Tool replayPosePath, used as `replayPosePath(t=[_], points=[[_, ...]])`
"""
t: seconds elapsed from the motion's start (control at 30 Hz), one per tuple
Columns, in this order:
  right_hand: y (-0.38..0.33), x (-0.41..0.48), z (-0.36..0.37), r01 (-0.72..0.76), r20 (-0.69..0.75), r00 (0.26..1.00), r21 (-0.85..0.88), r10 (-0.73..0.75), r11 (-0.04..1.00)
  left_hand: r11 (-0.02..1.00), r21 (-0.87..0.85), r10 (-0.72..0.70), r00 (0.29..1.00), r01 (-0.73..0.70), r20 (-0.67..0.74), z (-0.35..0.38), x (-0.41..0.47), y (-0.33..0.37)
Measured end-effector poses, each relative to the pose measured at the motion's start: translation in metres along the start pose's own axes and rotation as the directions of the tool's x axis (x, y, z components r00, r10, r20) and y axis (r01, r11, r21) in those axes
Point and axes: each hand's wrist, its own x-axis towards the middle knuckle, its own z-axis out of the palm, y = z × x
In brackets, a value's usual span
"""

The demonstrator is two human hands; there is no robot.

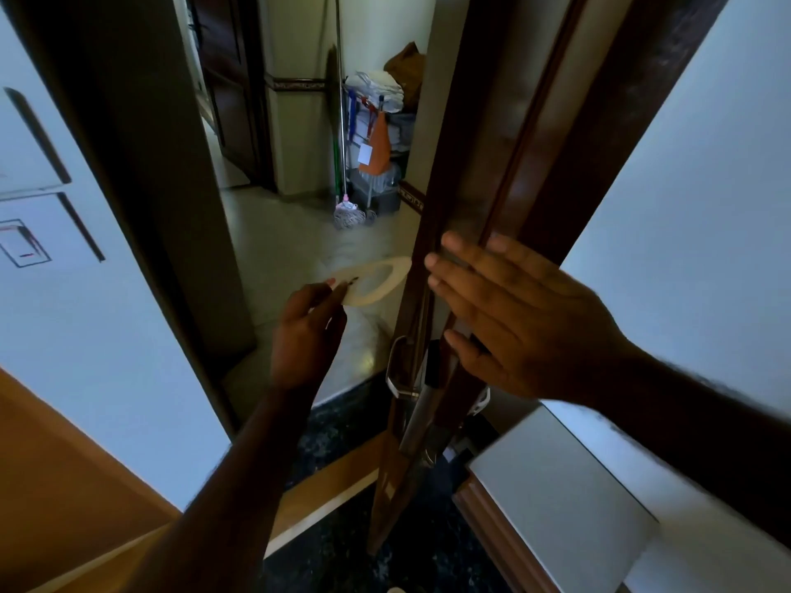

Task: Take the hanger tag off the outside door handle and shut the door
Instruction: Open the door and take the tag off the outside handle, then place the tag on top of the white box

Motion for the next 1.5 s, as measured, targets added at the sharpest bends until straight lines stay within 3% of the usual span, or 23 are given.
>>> replayPosePath(t=[0.07,0.1,0.13,0.17,0.23,0.27,0.3,0.33,0.5,0.57,0.63,0.67,0.7,0.73,0.77,0.83,0.97,1.1,1.23,1.37,1.5], points=[[-0.015,0.004,-0.014,-0.158,0.002,0.986,0.316,0.166,0.936,0.997,0.04,0.071,0.993,-0.068,-0.091,-0.03,0.009,0.002],[-0.023,0.01,-0.022,-0.301,0.058,0.948,0.484,0.312,0.822,0.992,0.078,0.105,0.987,-0.096,-0.12,-0.048,0.014,0.004],[-0.027,0.018,-0.028,-0.457,0.177,0.872,0.627,0.456,0.631,0.986,0.111,0.135,0.982,-0.12,-0.134,-0.059,0.021,0.006],[-0.029,0.028,-0.031,-0.602,0.362,0.756,0.713,0.546,0.36,0.981,0.139,0.156,0.978,-0.137,-0.139,-0.068,0.029,0.008],[-0.026,0.051,-0.034,-0.724,0.733,0.488,0.643,0.473,-0.25,0.965,0.206,0.194,0.972,-0.164,-0.133,-0.084,0.04,0.017],[-0.023,0.062,-0.036,-0.704,0.838,0.394,0.539,0.378,-0.462,0.953,0.236,0.223,0.966,-0.188,-0.133,-0.09,0.044,0.022],[-0.021,0.07,-0.038,-0.661,0.881,0.349,0.474,0.321,-0.582,0.941,0.259,0.256,0.958,-0.217,-0.13,-0.095,0.048,0.025],[-0.02,0.076,-0.039,-0.62,0.888,0.341,0.46,0.31,-0.636,0.931,0.271,0.287,0.95,-0.245,-0.127,-0.099,0.05,0.028],[-0.025,0.077,-0.04,-0.54,0.836,0.383,0.549,0.394,-0.638,0.898,0.277,0.393,0.906,-0.342,-0.155,-0.115,0.052,0.024],[-0.025,0.071,-0.045,-0.564,0.834,0.381,0.552,0.399,-0.614,0.952,0.132,0.287,0.954,-0.275,-0.086,-0.121,0.049,0.018],[-0.026,0.06,-0.051,-0.597,0.837,0.371,0.547,0.403,-0.587,0.978,-0.203,0.028,0.997,-0.043,-0.077,-0.124,0.046,0.016],[-0.026,0.055,-0.055,-0.613,0.841,0.361,0.539,0.402,-0.577,0.902,-0.413,-0.17,0.983,0.124,-0.077,-0.125,0.047,0.017],[-0.028,0.049,-0.058,-0.63,0.844,0.348,0.532,0.407,-0.565,0.746,-0.603,-0.364,0.931,0.282,-0.016,-0.128,0.049,0.019],[-0.029,0.042,-0.062,-0.648,0.844,0.339,0.529,0.415,-0.548,0.564,-0.72,-0.484,0.869,0.403,0.107,-0.129,0.052,0.02],[-0.03,0.035,-0.066,-0.663,0.841,0.331,0.53,0.428,-0.528,0.435,-0.771,-0.511,0.833,0.465,0.214,-0.13,0.056,0.021],[-0.031,0.017,-0.076,-0.681,0.829,0.3,0.532,0.471,-0.503,0.378,-0.77,-0.471,0.822,0.515,0.319,-0.131,0.06,0.024],[-0.022,-0.033,-0.1,-0.696,0.798,0.141,0.501,0.587,-0.514,0.386,-0.833,-0.366,0.894,0.397,0.256,-0.127,0.056,0.052],[-0.009,-0.096,-0.118,-0.66,0.76,-0.081,0.444,0.645,-0.606,0.557,-0.767,-0.259,0.944,0.319,0.205,-0.113,0.05,0.121],[0.004,-0.159,-0.126,-0.629,0.714,-0.226,0.413,0.662,-0.659,0.721,-0.674,-0.085,0.985,0.163,0.149,-0.094,0.036,0.204],[0.014,-0.231,-0.121,-0.589,0.664,-0.345,0.397,0.663,-0.704,0.779,-0.627,0.104,0.986,0.001,0.131,-0.048,0.018,0.27],[0.02,-0.321,-0.107,-0.585,0.602,-0.476,0.328,0.642,-0.742,0.82,-0.57,0.098,0.972,0.043,0.214,0.041,0.001,0.333]])
